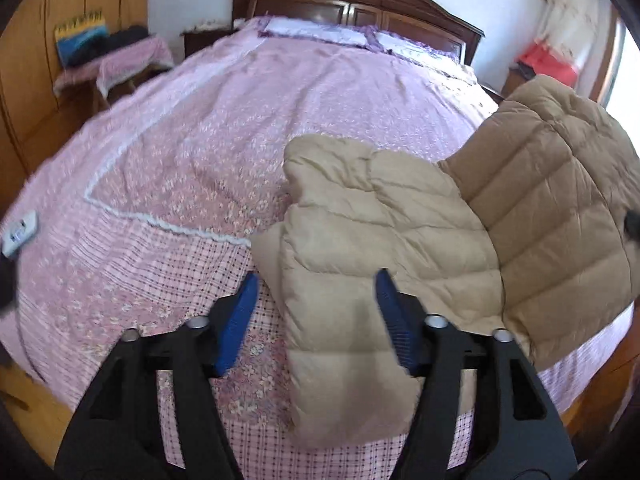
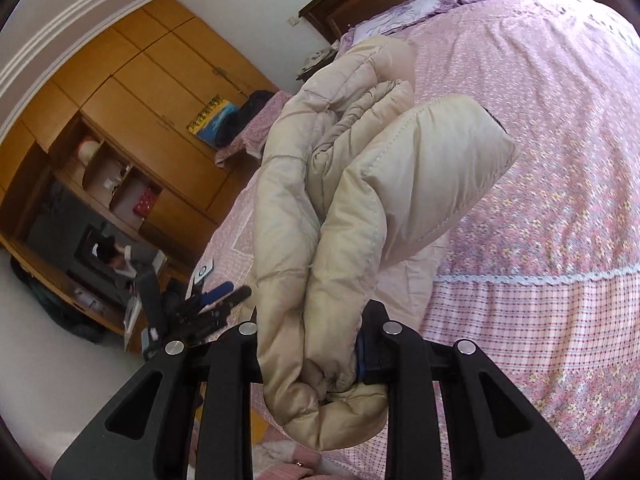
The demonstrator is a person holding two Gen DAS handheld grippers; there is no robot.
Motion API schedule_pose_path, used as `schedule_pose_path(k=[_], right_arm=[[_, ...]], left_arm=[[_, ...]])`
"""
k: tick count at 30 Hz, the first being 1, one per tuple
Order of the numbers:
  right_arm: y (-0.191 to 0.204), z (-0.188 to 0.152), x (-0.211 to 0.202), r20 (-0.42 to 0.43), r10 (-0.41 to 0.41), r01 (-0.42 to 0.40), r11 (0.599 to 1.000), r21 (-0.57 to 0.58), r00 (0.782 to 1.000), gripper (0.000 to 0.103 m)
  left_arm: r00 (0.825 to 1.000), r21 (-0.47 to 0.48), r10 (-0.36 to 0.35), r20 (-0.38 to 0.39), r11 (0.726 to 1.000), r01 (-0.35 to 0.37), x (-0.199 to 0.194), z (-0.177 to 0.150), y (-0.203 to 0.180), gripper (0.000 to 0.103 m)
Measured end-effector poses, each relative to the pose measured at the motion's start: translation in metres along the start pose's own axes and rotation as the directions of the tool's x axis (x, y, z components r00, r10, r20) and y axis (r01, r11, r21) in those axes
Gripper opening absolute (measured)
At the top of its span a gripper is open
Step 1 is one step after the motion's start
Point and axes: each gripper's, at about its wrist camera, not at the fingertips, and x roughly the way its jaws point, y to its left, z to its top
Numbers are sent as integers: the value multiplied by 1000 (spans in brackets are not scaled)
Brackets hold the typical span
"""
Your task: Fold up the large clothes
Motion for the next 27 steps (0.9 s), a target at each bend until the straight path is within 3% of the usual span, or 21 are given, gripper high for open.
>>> schedule_pose_path(k=[2,5,11,19,27], right_arm=[[10,2,7,-16,-1,0,1000,-23,1000,25],[22,5,23,-42,5,-7,999,-49,999,25],[51,6,66,-116,27,-38,995,-94,993,26],[74,-1,129,-218,14,-39,993,-110,976,34],[81,-16,176,-296,5,-45,991,-127,955,50]], left_arm=[[999,-40,-31,-25,999,30,13,1,9,31],[996,-60,-58,-70,997,54,32,2,13,23],[993,-11,-67,-93,998,66,40,1,8,22],[993,-26,-91,-79,996,89,30,3,17,22],[998,-60,-61,-35,996,59,2,-4,38,22]])
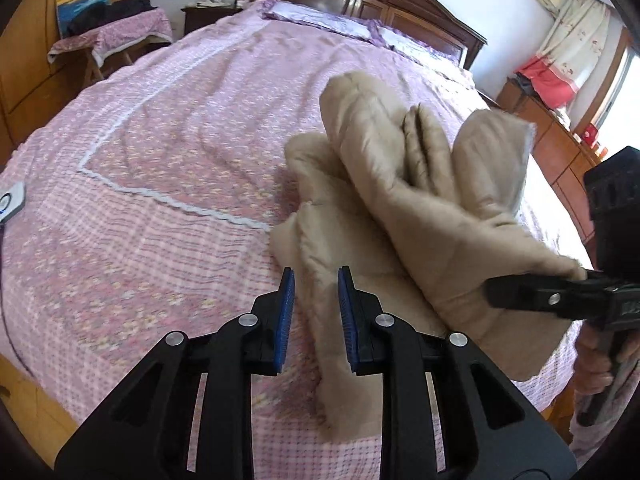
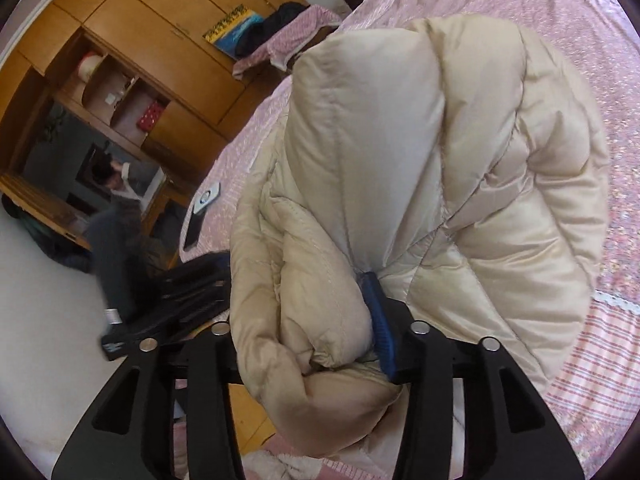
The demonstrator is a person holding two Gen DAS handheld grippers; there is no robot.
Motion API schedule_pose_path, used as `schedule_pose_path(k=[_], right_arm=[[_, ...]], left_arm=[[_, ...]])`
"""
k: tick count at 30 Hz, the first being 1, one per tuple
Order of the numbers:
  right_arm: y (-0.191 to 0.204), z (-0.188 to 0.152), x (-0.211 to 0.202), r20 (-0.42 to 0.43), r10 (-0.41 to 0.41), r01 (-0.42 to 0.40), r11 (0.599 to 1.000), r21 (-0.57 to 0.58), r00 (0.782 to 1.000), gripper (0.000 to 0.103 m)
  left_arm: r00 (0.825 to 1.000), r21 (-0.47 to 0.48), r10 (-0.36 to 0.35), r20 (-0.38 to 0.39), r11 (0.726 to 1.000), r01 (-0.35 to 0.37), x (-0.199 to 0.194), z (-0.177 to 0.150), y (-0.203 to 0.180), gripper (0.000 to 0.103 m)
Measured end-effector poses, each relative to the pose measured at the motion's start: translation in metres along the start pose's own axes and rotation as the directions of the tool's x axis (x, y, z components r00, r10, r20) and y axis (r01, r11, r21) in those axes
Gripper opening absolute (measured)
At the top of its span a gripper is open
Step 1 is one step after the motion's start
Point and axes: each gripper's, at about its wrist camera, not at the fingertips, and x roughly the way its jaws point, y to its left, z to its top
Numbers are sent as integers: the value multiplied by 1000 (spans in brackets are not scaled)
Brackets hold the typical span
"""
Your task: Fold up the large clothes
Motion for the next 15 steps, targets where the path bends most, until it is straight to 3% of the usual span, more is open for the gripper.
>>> schedule_pose_path(k=[7,11,15], right_arm=[[-2,-3,25,-28,13,-13,1000,6,1000,60],[6,-9,10,9,38,-38,999,-8,999,73],[16,-19,-14,87,49,-49,999,3,995,80]], left_arm=[[1000,-22,22,4,1000,-22,-11,-6,11,22],[999,-26,-26,19,999,26,-22,-2,9,22],[996,-9,-75,53,997,76,-37,6,-3,27]])
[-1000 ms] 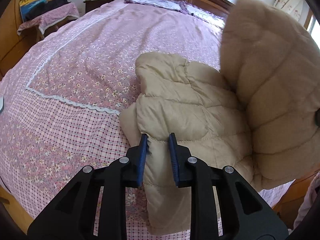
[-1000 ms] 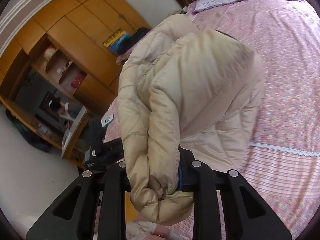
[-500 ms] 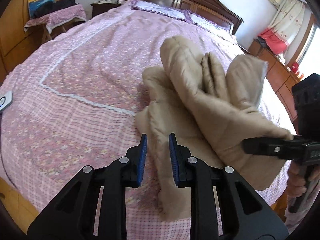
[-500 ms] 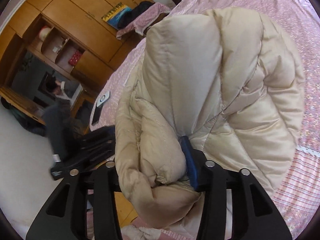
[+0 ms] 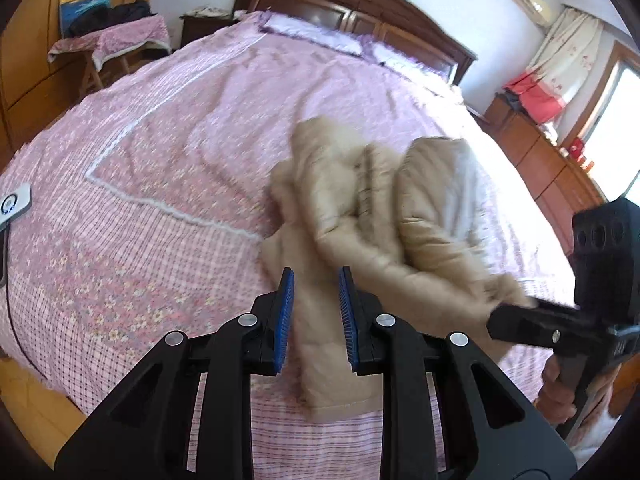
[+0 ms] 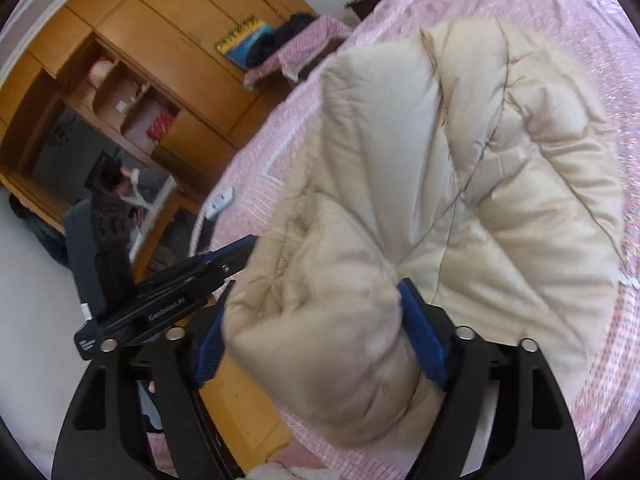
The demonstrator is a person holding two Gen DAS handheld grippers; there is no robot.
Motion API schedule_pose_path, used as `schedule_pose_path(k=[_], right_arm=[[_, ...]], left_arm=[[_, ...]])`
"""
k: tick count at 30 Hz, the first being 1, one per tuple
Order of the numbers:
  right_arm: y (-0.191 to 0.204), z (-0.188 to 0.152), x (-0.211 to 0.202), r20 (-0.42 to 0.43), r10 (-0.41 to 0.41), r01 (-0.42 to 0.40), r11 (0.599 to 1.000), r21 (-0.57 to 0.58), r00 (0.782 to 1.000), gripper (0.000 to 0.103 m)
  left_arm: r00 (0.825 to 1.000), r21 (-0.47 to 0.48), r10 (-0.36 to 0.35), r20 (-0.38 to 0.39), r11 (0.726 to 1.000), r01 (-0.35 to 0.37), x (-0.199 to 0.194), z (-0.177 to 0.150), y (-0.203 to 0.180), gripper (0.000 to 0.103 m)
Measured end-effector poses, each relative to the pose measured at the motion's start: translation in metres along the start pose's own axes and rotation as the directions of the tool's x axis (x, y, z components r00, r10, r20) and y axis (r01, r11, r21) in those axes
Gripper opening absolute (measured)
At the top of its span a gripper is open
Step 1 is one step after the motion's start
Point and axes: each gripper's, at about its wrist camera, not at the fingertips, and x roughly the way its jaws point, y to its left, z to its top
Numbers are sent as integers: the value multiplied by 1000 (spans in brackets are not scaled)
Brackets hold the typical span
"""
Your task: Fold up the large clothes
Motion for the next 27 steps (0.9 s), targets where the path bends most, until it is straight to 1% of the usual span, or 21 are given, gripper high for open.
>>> schedule_pose_path(k=[1,2,3,4,5,7,9,11,12,14,16,19,20,21,22,23,24,25,27], right_arm=[[1,-3,-8,25,5,-5,1000,4,1000,80],[2,-6,-15,44,7,-7,1000,5,999,81],[3,-10,-24,63,12,-12,1000,5,998,82],[2,-12,-33,76,16,-17,1000,4,997,82],[1,-15,-43,94,15,-15,1000,0,995,82],[0,-18,-57,130,-4,5,1000,-9,992,83],[-8,-21,-74,187,-48,52,999,-16,981,84],[-24,-26,-86,232,-66,69,998,-4,970,85],[-32,-29,-88,242,-75,73,997,16,967,85],[-59,-34,-91,258,-110,88,991,97,960,85],[-84,-39,-93,271,-146,104,981,163,951,85],[-119,-43,-94,291,-172,104,967,234,941,85],[-125,-45,-92,291,-177,103,963,251,940,85],[-136,-43,-87,287,-181,99,956,277,941,85],[-145,-43,-84,282,-175,89,952,294,943,84],[-151,-42,-79,276,-166,76,948,308,947,83],[-156,-41,-73,269,-150,59,946,320,952,80],[-158,-39,-67,258,-131,43,946,322,957,79],[-154,-39,-60,251,-87,4,950,313,964,77]], left_arm=[[1000,6,-17,7,1000,17,-3,3,-6,34],[999,10,-31,10,999,31,-5,6,-10,44],[999,18,-49,15,999,49,-6,9,-17,50],[998,23,-57,19,998,56,-6,12,-22,61],[998,35,-57,25,998,56,-5,15,-28,65],[998,56,-51,25,997,49,0,21,-42,67],[998,57,-54,13,997,53,7,27,-51,68],[998,58,-67,-2,996,67,17,35,-62,70],[997,63,-73,-6,995,73,20,38,-67,72],[996,91,-83,-13,992,84,30,48,-80,79],[998,112,-58,-34,992,62,43,57,-91,79],[996,142,-56,-70,988,65,62,65,-103,79],[997,164,-44,-67,985,54,67,66,-107,70],[998,193,-26,-49,981,35,71,66,-110,53],[999,227,-20,-40,973,29,76,65,-113,31],[998,222,-42,-46,974,51,80,64,-113,20],[997,204,-60,-52,977,69,81,63,-112,17],[996,193,-74,-49,978,82,78,62,-112,15],[997,192,-71,-20,979,74,67,61,-111,13]])
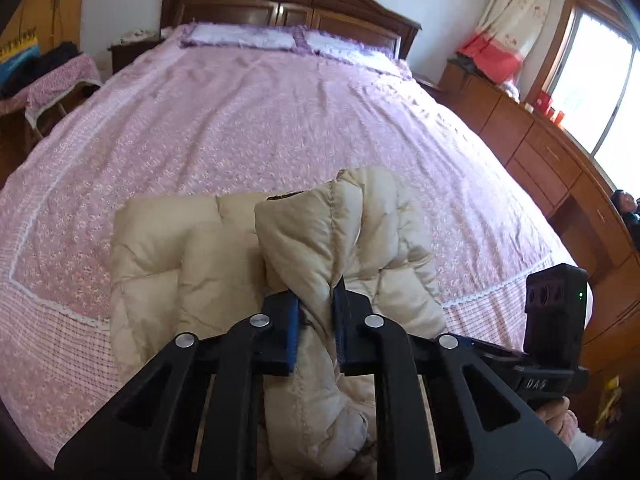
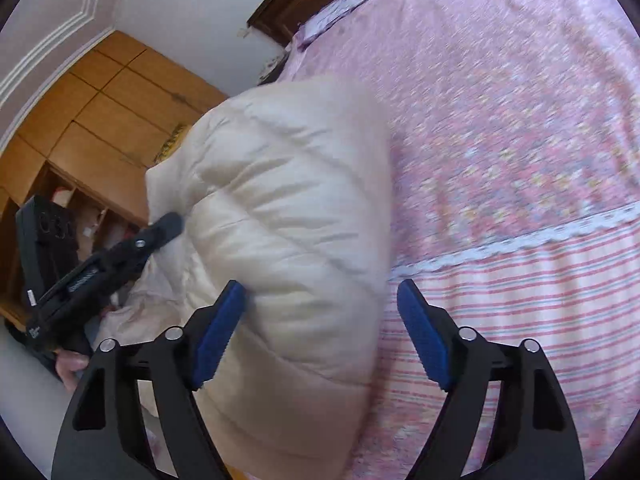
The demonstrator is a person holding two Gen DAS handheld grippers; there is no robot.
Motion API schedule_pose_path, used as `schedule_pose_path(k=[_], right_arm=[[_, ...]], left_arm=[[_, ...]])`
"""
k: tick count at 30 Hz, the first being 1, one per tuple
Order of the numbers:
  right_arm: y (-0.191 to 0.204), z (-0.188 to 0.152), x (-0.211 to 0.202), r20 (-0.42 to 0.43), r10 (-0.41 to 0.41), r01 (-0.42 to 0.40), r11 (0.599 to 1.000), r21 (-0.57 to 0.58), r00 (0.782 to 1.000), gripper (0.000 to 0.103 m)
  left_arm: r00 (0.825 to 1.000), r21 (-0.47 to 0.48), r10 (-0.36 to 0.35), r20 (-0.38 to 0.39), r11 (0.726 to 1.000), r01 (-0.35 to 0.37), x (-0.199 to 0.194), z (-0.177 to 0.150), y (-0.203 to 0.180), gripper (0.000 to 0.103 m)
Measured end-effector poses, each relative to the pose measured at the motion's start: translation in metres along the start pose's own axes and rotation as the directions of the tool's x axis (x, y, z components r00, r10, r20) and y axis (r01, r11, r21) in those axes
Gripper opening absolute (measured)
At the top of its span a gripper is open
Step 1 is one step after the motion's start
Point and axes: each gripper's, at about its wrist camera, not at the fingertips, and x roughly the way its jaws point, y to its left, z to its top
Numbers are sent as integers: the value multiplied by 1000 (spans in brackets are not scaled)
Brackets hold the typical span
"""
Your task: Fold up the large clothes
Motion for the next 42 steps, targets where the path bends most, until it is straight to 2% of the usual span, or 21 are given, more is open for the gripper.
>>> schedule_pose_path(k=[1,4,7,11,15,21,27,30,33,34,35,39,42], right_arm=[[5,-1,2,-13,24,-24,1000,-10,1000,77],[29,-2,2,-3,-6,6,996,-89,1000,77],[52,-6,2,10,-24,25,987,-156,1000,77],[86,-19,9,33,-83,89,954,-287,996,77],[114,-34,31,35,-145,147,897,-416,989,77],[132,-46,62,3,-184,158,840,-519,983,79],[141,-60,84,-7,-231,182,786,-590,973,80],[143,-65,90,-14,-232,177,778,-603,973,80],[143,-64,89,-17,-226,170,780,-602,974,82],[143,-63,87,-22,-214,159,786,-597,977,83],[141,-60,83,-24,-200,148,797,-586,980,83],[135,-54,63,-29,-153,114,836,-537,988,83],[123,-44,43,-1,-143,123,856,-502,990,85]], left_arm=[[1000,-3,12,23,1000,-12,-10,0,1,13],[996,-19,15,82,1000,-13,-38,-3,7,13],[994,-52,45,102,998,-40,-55,-12,22,13],[993,-137,87,81,988,-76,-60,-31,56,13],[993,-233,99,67,969,-81,-58,-55,91,14],[990,-325,131,53,939,-107,-53,-89,124,15],[986,-360,161,31,923,-140,-44,-112,141,20],[986,-373,163,34,917,-139,-45,-118,143,26],[979,-352,202,42,920,-175,-52,-121,134,47],[977,-350,209,37,919,-183,-54,-122,133,57],[977,-350,210,32,918,-186,-55,-123,132,62],[976,-377,219,2,904,-202,-54,-127,141,70],[976,-391,215,-16,897,-204,-49,-130,148,74]])
